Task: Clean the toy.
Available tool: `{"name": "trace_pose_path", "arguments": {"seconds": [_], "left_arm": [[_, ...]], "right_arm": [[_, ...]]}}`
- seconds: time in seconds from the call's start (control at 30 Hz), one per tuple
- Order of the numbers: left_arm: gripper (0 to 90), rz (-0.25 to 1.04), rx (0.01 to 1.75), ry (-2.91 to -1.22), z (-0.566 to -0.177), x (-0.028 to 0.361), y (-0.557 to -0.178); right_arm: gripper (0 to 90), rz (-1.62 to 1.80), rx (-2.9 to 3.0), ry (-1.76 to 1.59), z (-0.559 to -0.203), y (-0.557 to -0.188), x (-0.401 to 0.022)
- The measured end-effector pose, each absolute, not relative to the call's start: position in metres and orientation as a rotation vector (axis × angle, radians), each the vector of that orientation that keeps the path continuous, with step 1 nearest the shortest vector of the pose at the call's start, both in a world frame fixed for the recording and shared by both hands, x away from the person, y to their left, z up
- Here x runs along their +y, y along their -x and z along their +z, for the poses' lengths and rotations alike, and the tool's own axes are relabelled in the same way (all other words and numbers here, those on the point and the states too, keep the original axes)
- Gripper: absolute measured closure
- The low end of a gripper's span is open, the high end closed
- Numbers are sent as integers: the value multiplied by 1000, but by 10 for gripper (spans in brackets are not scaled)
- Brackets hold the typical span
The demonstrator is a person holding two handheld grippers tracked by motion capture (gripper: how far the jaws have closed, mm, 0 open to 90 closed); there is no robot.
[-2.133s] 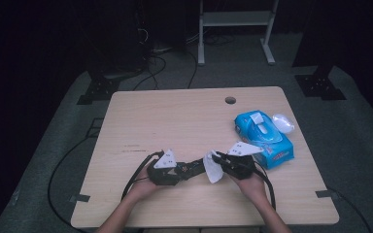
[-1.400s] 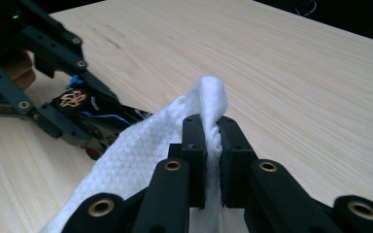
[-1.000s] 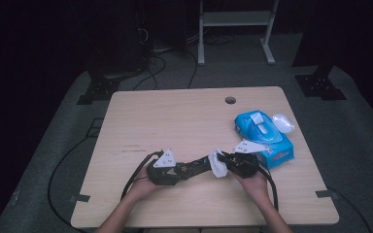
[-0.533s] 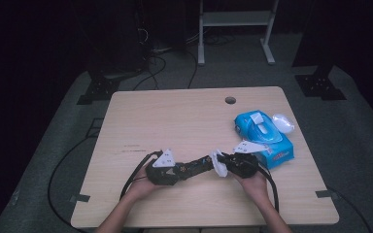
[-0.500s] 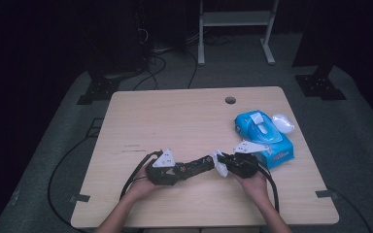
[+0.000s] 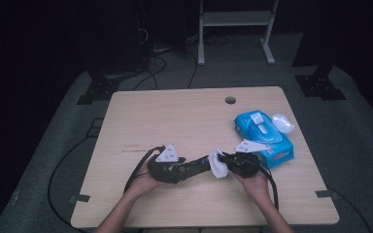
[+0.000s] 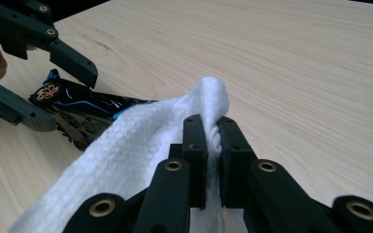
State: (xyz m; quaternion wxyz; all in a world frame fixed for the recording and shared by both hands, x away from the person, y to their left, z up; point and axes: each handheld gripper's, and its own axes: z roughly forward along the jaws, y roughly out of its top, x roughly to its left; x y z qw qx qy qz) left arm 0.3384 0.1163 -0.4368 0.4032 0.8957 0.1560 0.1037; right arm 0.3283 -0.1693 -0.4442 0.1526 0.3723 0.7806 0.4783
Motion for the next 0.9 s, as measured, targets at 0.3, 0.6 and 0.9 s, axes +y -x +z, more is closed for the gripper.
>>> {"name": "trace_pose_path", "arguments": {"seconds": [0.3,0.6,0.9], "left_arm": [[447,192,374,-2370,-429,74,-356],[488,152,413,-2492,-428,45,-369],[520,179,459,-2612,-435,33,-373]], "right_arm": [[829,1349,2239,-1065,-440,-323,-181],[829,1365,2226,-1096,-442,-323,-191],[829,1371,2233,-1104,-446,-325,-189]]}}
